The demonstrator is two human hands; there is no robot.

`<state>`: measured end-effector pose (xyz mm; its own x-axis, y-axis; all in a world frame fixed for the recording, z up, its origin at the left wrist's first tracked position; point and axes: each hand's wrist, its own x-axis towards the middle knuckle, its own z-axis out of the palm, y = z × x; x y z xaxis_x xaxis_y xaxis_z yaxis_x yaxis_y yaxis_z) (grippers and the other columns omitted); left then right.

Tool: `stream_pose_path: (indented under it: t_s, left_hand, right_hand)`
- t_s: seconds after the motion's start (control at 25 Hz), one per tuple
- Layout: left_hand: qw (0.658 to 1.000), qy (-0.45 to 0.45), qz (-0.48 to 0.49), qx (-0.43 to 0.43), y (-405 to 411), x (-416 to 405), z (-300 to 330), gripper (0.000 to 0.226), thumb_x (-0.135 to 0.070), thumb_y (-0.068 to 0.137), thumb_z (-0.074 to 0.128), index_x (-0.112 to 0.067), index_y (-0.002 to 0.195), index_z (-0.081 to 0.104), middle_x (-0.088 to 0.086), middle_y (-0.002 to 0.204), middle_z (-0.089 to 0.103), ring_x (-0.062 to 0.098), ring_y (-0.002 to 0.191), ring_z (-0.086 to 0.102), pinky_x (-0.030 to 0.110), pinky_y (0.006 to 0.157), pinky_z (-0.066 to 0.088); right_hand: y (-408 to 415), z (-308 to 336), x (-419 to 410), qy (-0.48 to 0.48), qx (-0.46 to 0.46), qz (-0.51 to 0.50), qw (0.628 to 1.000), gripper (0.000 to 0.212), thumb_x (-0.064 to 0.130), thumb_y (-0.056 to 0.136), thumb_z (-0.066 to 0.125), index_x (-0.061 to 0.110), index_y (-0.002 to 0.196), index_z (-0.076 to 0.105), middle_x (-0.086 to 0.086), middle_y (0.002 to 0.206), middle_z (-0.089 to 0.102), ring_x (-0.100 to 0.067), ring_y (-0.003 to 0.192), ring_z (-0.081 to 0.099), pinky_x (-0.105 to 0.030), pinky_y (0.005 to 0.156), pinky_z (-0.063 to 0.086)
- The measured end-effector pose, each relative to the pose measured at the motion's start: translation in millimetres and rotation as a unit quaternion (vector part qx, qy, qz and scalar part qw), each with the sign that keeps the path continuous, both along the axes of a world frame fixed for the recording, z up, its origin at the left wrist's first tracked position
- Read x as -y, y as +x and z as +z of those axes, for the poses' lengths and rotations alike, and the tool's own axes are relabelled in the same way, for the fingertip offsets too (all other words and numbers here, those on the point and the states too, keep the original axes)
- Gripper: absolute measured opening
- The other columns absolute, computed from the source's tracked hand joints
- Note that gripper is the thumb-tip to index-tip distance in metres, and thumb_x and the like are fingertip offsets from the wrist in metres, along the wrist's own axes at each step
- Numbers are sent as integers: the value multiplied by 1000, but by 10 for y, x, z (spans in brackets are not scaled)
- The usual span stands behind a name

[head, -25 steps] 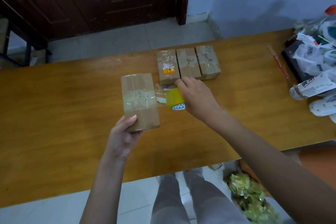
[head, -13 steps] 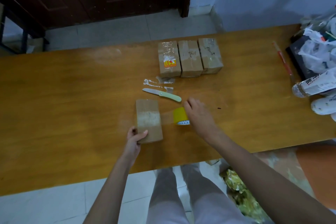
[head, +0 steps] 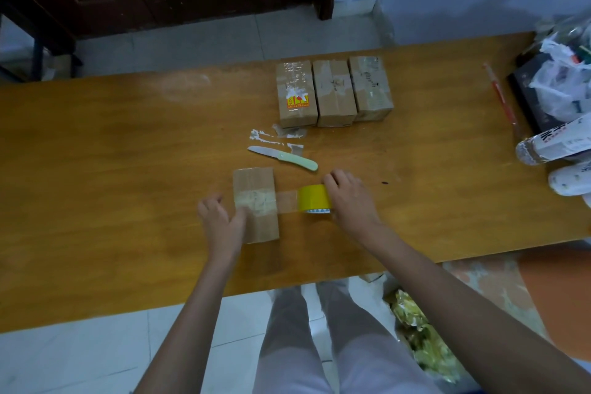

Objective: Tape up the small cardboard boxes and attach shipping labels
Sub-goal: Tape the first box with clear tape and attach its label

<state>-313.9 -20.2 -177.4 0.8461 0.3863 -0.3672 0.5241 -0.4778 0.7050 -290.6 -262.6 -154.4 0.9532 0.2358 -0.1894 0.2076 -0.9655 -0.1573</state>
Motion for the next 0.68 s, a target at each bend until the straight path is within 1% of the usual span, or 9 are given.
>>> stream_pose_path:
  t_s: [0.08, 0.12, 0.2, 0.28, 0.36, 0.48, 0.6, 0.68]
  left_hand:
    - [992, 105, 22, 66, 275, 135, 127, 38, -24, 96, 55, 1, 124, 51, 17, 127, 47, 32, 115, 49, 39, 92, 41]
    - [985, 155, 8, 80, 405, 217, 160, 33, -24, 98, 50, 0, 120, 54, 16, 123, 51, 31, 114, 50, 38, 93, 39]
    - [965, 237, -73, 86, 585, 346, 114, 31, -24, 101, 40, -3, 116, 57, 13, 118, 56, 29, 112, 49, 39, 93, 37]
    - [939, 298, -160, 69, 619, 410, -34, 36, -25, 103, 31, -5, 114, 59, 11, 117, 58, 27, 109, 49, 39, 93, 36]
    - [926, 324, -185, 60, 605, 395, -151, 40, -26, 104, 26, -6, 109, 60, 11, 111, 60, 27, 104, 50, 39, 90, 37]
    - [932, 318, -159, 72, 669, 359, -204, 40, -25, 103, 26, -5, 101, 60, 12, 104, 59, 27, 99, 50, 40, 85, 39]
    - [929, 329, -159, 60, 790, 303, -209, 40, -25, 103, 27, -3, 102, 60, 15, 104, 59, 29, 99, 51, 41, 84, 39]
    - [927, 336, -161, 46, 832, 268, -201, 40, -24, 103, 27, -1, 104, 60, 16, 106, 59, 31, 100, 51, 42, 85, 39]
  right_hand:
    - [2, -5, -4, 2, 8, 6, 1000, 56, 13, 70, 80, 15, 119, 53, -7, 116, 54, -21, 103, 53, -31, 83, 45]
    - [3, -13, -3, 3, 10, 8, 1000, 56, 13, 70, 80, 15, 119, 53, -7, 115, 54, -21, 102, 53, -31, 83, 45]
    - [11, -37, 5, 5, 16, 9, 1000, 57, 11, 69, 80, 14, 119, 53, -7, 114, 54, -21, 101, 53, -31, 83, 45]
    - [29, -60, 22, 12, 24, 5, 1000, 56, 8, 68, 80, 14, 117, 54, -7, 112, 54, -21, 99, 54, -32, 81, 47]
    - [55, -72, 47, 19, 26, 3, 999, 58, 6, 65, 81, 14, 116, 54, -7, 111, 55, -22, 98, 55, -32, 79, 47]
    - [106, -78, 65, 17, 28, 13, 999, 63, 8, 63, 83, 14, 118, 53, -7, 111, 55, -21, 99, 55, -31, 80, 47]
    - [228, -56, 65, 10, 42, 29, 999, 66, 6, 62, 83, 12, 120, 52, -9, 110, 55, -23, 96, 57, -33, 78, 49]
    - [314, -38, 76, -4, 42, 41, 998, 67, 4, 64, 81, 11, 123, 52, -10, 112, 55, -25, 97, 57, -35, 79, 49]
